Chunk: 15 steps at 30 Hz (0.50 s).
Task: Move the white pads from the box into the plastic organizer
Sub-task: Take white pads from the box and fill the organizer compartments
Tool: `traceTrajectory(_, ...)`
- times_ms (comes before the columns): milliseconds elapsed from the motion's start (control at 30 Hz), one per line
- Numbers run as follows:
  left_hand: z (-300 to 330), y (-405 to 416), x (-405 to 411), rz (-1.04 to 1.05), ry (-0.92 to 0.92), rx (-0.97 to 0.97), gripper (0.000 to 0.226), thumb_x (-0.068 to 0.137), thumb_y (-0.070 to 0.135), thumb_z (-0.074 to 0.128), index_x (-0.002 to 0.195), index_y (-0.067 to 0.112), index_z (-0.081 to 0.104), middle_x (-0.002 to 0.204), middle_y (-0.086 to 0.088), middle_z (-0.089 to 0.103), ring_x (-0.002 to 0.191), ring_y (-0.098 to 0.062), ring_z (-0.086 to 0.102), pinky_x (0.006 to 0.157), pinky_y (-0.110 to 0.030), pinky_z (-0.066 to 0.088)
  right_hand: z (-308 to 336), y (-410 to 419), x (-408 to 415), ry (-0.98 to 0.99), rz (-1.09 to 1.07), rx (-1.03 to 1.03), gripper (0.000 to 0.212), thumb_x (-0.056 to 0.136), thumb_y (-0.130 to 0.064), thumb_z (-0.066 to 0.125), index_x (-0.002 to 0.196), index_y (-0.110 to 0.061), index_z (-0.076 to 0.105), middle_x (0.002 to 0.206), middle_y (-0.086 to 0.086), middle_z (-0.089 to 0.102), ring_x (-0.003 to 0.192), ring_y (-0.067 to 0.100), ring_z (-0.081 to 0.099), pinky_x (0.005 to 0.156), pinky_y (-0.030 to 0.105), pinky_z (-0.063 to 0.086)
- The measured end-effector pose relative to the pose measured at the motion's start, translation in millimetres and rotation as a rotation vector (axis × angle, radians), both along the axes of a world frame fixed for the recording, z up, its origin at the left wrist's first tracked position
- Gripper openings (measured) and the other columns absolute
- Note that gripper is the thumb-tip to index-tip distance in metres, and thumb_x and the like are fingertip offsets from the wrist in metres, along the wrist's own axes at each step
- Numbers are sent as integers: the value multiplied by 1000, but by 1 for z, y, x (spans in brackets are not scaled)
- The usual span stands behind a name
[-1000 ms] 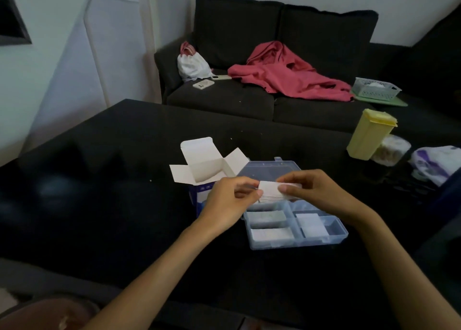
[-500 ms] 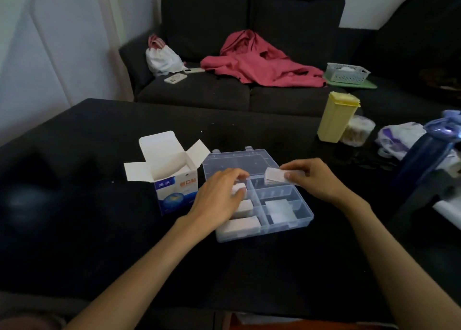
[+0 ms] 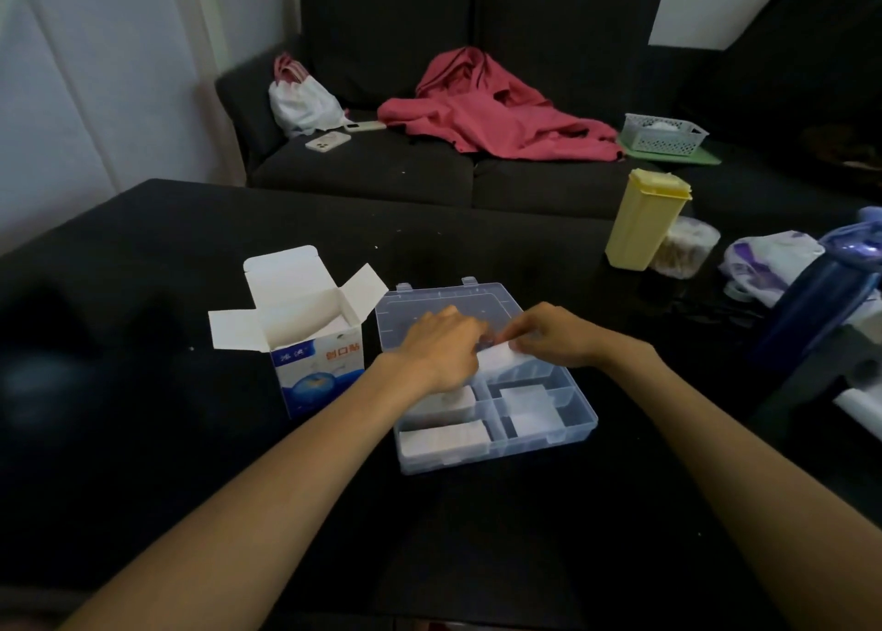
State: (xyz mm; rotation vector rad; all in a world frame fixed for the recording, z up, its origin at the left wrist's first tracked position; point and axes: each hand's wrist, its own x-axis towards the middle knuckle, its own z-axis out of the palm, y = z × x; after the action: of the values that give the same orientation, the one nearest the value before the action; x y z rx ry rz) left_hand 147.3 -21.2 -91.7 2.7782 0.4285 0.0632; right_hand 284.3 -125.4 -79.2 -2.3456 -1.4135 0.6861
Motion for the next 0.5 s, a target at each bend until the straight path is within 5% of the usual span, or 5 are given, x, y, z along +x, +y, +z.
traceTrajectory(500,6,0,-9,-43,82,85,37,92,17,53,128,28,52,123,-5,47,112,-24,46,99,-37,36,-3,9,-1,45,-76,13,13,87,-1,57,88,-14,55,105,10,62,103,20,60,86,29,49)
